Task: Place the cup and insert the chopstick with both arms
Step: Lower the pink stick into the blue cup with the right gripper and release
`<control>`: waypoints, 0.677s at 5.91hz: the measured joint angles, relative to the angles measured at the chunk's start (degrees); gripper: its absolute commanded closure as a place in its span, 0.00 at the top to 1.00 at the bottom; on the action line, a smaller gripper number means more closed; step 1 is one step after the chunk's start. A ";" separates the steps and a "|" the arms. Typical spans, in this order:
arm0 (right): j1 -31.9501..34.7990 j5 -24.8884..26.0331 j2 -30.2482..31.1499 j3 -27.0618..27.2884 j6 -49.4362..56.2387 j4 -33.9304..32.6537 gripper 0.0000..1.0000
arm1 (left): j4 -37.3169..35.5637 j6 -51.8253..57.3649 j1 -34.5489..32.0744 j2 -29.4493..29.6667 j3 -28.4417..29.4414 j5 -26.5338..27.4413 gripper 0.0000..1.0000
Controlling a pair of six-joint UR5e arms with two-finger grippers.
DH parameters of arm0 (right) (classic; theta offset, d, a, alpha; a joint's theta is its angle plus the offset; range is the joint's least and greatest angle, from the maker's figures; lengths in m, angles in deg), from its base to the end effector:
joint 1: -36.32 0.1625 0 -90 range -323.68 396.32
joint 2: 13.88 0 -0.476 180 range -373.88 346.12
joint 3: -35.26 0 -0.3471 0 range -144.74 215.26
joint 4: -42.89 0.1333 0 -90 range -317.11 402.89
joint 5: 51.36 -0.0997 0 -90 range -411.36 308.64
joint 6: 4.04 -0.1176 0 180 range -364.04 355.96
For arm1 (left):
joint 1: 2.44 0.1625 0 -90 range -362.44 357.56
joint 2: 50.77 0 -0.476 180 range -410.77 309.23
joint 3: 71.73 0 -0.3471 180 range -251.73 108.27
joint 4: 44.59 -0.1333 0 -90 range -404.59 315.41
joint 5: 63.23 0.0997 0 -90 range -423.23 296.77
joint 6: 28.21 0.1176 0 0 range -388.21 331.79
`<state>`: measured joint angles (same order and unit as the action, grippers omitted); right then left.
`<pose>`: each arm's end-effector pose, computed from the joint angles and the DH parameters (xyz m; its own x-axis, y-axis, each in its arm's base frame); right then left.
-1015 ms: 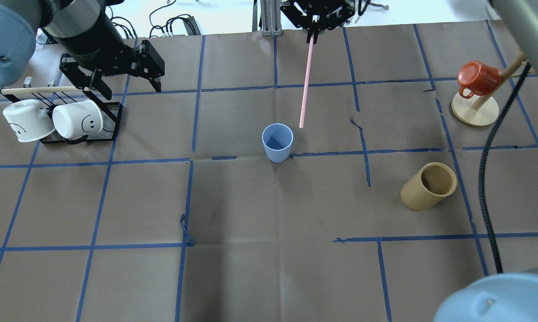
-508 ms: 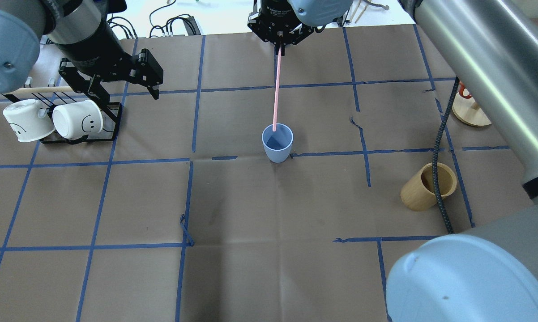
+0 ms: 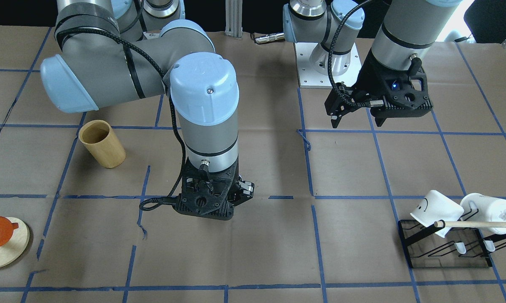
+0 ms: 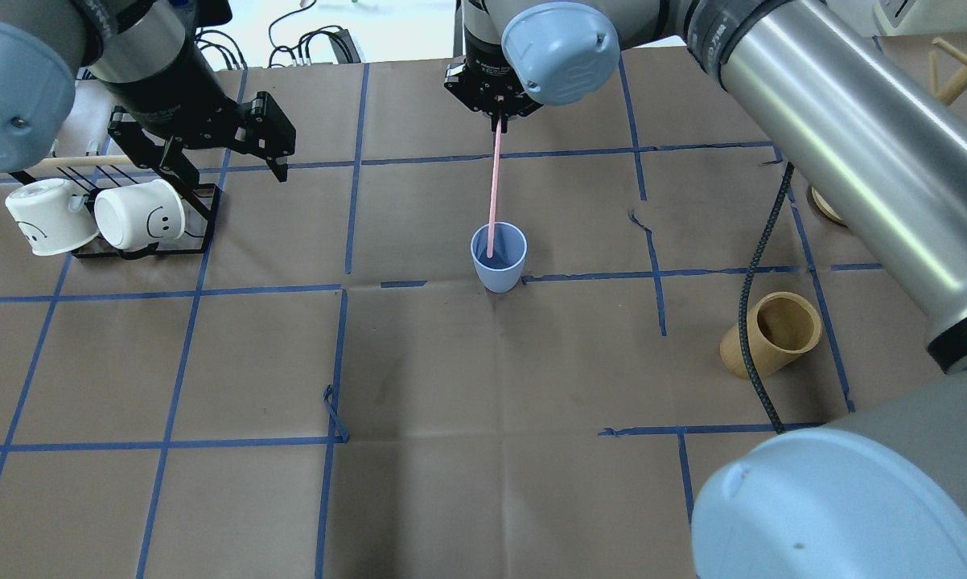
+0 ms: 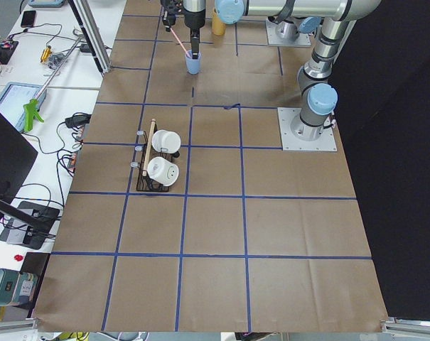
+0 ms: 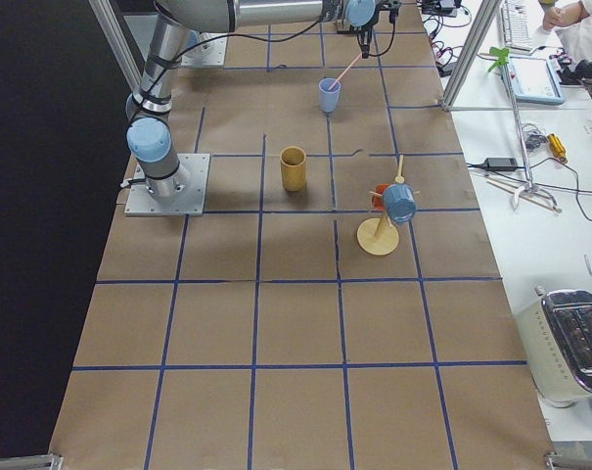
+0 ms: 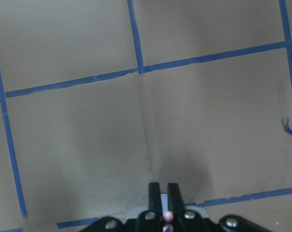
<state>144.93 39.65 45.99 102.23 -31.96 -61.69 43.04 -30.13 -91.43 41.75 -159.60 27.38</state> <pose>0.3470 -0.6192 0.4277 -0.9861 0.1600 -0.0455 0.1644 0.9787 -0.1232 -0.1237 -0.4740 0.5216 -0.9986 -0.0515 -0.0095 -0.0511 0.9981 -0.0349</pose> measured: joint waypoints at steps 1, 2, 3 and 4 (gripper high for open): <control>0.02 0.35 0.11 0.83 0.24 0.20 0.72 | 0.17 -0.01 -0.06 -0.06 0.03 0.06 0.99; 0.02 0.50 0.14 1.40 0.47 0.15 1.00 | 0.21 -0.01 -0.10 -0.06 0.05 0.05 0.99; 0.01 0.53 0.19 1.72 0.72 -0.23 1.00 | 0.21 -0.01 -0.12 -0.06 0.06 0.02 0.99; -0.32 0.44 0.75 1.58 1.05 -0.24 1.00 | 0.24 -0.01 -0.13 -0.06 0.06 0.03 0.99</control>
<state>144.61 40.09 46.74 103.80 -30.90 -61.93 43.29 -30.14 -91.56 41.68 -159.54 27.41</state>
